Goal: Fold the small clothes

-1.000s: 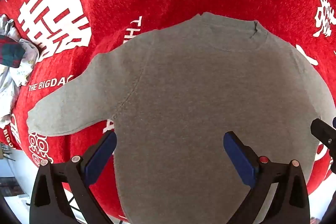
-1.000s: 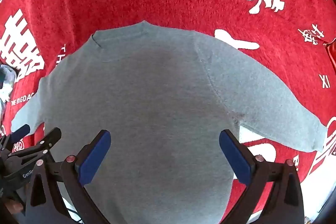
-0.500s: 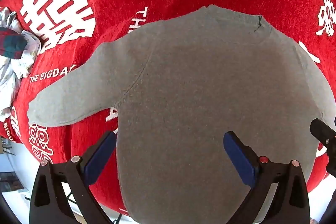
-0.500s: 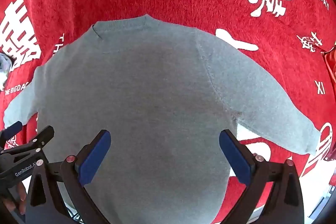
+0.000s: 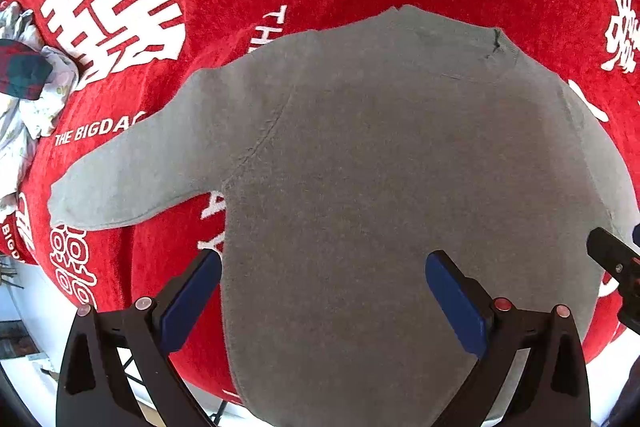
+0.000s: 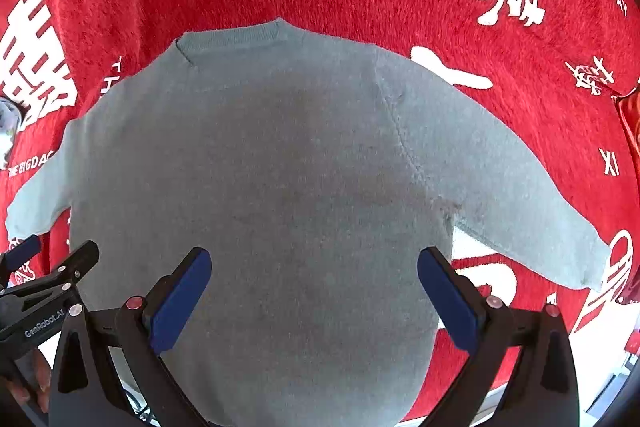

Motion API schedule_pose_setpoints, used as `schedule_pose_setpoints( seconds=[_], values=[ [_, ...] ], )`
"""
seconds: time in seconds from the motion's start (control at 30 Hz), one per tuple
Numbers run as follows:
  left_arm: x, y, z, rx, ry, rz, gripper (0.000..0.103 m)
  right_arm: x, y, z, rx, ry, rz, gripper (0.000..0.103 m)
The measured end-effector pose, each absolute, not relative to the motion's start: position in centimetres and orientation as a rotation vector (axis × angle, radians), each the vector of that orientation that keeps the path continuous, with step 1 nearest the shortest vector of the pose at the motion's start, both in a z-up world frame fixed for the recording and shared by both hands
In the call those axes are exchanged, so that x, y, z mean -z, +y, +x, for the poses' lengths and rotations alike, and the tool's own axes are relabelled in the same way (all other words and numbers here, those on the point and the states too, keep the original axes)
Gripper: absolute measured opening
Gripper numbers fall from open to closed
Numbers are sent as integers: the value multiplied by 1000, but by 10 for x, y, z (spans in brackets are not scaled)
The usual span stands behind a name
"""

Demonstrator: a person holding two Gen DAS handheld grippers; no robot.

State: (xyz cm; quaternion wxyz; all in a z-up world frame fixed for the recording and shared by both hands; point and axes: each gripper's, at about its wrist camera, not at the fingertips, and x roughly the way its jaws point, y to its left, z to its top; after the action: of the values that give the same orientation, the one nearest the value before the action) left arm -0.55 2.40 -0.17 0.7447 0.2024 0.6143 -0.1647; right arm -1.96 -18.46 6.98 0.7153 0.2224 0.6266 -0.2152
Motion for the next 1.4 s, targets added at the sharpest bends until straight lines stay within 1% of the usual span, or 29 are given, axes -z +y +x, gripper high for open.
schedule_pose_setpoints(
  seconds=[1.4],
  values=[
    [3,28,-5,376,1346,442,103,-60,-178,-15,474,1422,493,103]
  ],
)
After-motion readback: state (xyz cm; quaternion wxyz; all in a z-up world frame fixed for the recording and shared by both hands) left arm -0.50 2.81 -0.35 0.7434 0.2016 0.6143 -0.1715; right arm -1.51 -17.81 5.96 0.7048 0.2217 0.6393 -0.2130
